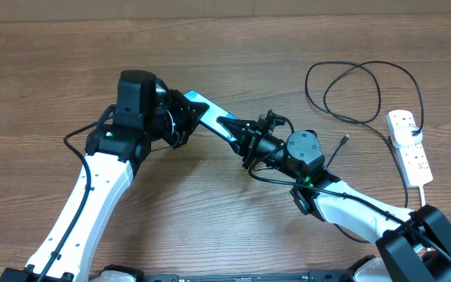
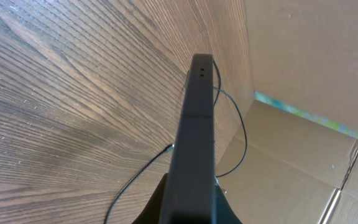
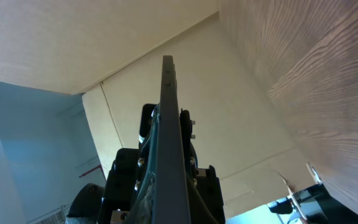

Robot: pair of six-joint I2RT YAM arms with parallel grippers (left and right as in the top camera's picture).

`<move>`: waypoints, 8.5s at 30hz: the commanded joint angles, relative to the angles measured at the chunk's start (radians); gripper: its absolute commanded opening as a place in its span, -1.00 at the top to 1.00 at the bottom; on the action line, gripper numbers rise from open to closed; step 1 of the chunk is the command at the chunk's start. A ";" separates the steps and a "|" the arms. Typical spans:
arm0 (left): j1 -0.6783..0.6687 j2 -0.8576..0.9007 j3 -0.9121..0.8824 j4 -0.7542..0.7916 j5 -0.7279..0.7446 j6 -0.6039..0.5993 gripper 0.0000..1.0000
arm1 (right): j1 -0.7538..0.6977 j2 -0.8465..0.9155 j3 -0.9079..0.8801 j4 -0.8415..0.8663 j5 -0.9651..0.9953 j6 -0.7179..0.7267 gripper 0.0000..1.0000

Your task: Plug charger to phone and switch on socket

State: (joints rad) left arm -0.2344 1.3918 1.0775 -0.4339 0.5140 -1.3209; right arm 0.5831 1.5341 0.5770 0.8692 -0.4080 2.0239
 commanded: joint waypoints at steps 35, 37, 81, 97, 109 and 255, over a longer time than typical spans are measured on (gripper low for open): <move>0.201 0.034 0.011 -0.207 0.396 0.634 0.92 | 0.023 -0.004 0.015 -0.472 0.265 -1.071 -1.00; 0.210 0.042 0.011 -0.249 0.459 0.740 0.92 | 0.014 -0.006 0.016 -0.472 0.265 -1.231 -1.00; 0.269 0.420 0.011 0.238 0.864 0.587 0.92 | -0.481 0.126 0.316 -1.402 0.759 -1.408 -0.32; 0.269 0.420 0.011 0.233 0.732 0.587 0.91 | -0.530 0.217 0.312 -1.356 0.515 -1.513 0.24; 0.269 0.420 0.011 0.221 0.732 0.588 0.91 | -0.526 0.217 0.313 -1.315 0.312 -1.683 0.92; 0.227 0.420 0.011 1.038 1.031 0.206 0.92 | -0.218 0.139 0.469 -1.109 -0.881 -1.847 0.92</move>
State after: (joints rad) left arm -0.0006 1.8061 1.0737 0.5983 1.5414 -1.1011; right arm 0.3679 1.6695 1.0451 -0.2466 -1.2709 0.1474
